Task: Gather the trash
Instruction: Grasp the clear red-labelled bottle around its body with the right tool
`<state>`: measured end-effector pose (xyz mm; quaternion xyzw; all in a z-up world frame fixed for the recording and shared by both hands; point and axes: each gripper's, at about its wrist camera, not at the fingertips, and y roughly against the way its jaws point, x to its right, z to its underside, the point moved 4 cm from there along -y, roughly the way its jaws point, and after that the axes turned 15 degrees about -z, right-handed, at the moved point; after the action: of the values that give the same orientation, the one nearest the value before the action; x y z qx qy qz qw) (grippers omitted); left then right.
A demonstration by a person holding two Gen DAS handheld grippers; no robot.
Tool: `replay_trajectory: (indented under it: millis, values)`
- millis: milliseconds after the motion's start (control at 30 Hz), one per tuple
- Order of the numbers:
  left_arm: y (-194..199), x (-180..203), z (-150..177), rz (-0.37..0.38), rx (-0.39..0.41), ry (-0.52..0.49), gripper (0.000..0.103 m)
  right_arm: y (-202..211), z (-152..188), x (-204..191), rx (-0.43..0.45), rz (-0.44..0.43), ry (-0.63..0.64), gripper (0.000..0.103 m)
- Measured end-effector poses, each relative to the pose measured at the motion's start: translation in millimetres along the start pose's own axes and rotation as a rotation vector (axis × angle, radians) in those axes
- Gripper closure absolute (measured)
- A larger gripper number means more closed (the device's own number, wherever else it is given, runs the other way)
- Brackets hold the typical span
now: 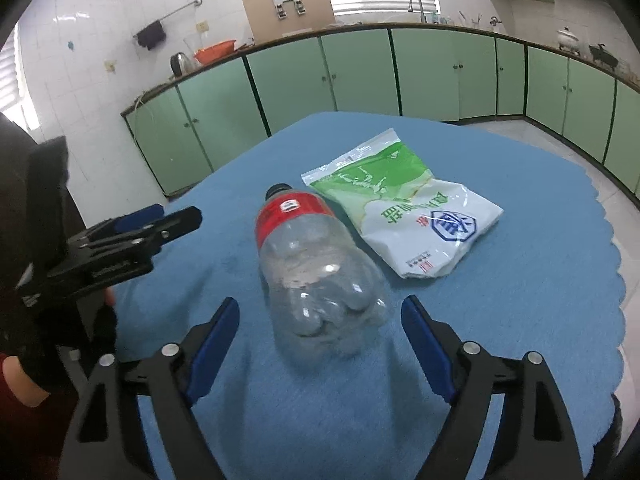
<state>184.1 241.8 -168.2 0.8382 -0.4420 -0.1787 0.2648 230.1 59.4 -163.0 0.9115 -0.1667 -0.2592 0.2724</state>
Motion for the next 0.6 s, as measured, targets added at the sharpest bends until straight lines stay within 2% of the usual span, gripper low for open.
replay_trajectory:
  millis: [267, 367, 467, 600]
  values:
    - [-6, -3, -2, 0.003, -0.012, 0.003, 0.017, -23, -10, 9, 0.000, -0.006, -0.030, 0.019]
    - [-7, -3, -2, 0.004, -0.018, 0.005, 0.017, -25, -10, 11, 0.007, -0.026, -0.041, 0.035]
    - [-8, -3, -2, 0.004, -0.022, 0.008, 0.017, -23, -9, 13, 0.011, -0.057, -0.060, 0.037]
    - [-7, -3, -4, 0.002, -0.017, 0.006, 0.017, -16, -3, 10, 0.018, -0.052, -0.063, 0.039]
